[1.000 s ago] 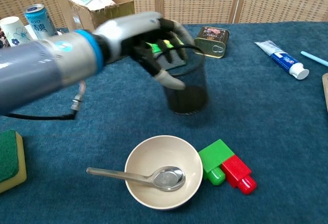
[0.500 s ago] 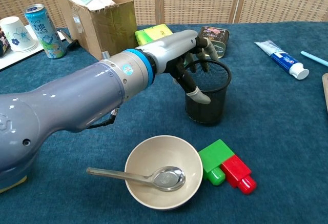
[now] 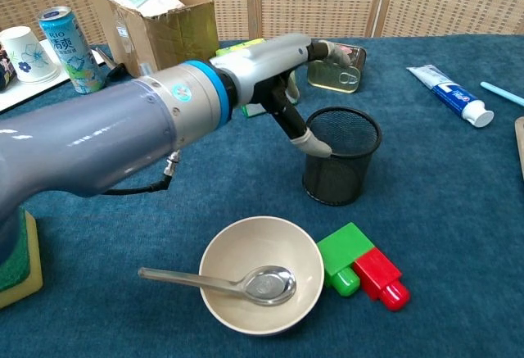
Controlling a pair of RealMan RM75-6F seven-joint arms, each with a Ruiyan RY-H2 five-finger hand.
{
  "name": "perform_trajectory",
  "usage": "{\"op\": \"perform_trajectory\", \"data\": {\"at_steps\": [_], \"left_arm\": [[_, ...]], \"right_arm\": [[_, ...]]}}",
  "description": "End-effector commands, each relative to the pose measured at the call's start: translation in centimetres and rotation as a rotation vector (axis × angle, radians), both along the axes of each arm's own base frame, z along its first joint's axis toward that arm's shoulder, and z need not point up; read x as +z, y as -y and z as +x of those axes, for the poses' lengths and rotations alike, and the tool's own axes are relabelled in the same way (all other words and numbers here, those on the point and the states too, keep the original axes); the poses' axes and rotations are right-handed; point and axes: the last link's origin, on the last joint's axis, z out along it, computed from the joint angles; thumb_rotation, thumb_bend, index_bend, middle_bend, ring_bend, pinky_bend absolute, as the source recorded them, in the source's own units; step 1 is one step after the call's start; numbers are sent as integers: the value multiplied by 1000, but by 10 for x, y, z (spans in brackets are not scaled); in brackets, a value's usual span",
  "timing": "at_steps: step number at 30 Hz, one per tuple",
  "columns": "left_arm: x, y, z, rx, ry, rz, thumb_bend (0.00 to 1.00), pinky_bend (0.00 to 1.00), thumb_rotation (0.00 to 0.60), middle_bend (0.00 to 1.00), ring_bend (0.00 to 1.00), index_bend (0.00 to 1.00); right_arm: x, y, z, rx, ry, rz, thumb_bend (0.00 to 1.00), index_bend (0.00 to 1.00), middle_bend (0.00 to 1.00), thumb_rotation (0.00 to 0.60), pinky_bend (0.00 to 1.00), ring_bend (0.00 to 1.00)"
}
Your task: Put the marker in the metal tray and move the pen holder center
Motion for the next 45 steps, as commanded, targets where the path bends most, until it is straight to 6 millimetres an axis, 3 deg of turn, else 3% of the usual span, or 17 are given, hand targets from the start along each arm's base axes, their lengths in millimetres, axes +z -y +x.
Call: {"op": "perform_trajectory", "data": {"at_steps": [1, 4, 10, 13, 14, 15, 21, 32, 38, 45], "left_arm": [[24, 1, -9, -13, 10, 38, 153, 110, 600, 0, 0, 96], [53, 2, -23, -21, -15, 71, 154, 13, 600, 0, 0, 82], [134, 12, -71, -2, -167, 196, 153, 0, 600, 0, 0, 70], [174, 22, -104, 29, -240, 264, 153, 0, 600, 0, 0, 70], [196, 27, -135, 96, -293, 307, 153, 0, 600, 0, 0, 69], [212, 36, -152, 129, -308, 321, 153, 0, 600, 0, 0, 69], [264, 67, -200, 183, -308, 328, 153, 0, 600, 0, 0, 63], [298, 100, -241, 271, -322, 404, 154, 0, 600, 0, 0, 59], [296, 131, -266, 398, -312, 439, 155, 0, 600, 0, 0, 57], [286, 136, -282, 455, -298, 422, 154, 0, 600, 0, 0, 57]], "right_arm": [[-1, 0, 1, 3, 1, 2, 423, 590, 44, 600, 241, 57], [-1, -1, 3, 10, -5, 4, 423, 592, 44, 600, 241, 58], [-1, -3, 5, 27, -27, 13, 423, 593, 44, 600, 241, 63], [-3, -3, 6, 36, -45, 21, 422, 594, 44, 600, 241, 63], [-4, -4, 7, 45, -72, 30, 422, 594, 44, 600, 241, 63], [-6, -5, 8, 52, -95, 35, 422, 594, 44, 600, 241, 63], [-12, -10, 12, 74, -158, 55, 423, 594, 44, 600, 245, 65], [-18, -17, 14, 84, -208, 69, 423, 595, 45, 600, 248, 69], [-22, -23, 14, 108, -294, 91, 424, 596, 46, 600, 253, 73], [-37, -31, 19, 172, -426, 161, 424, 598, 47, 600, 262, 77]]}}
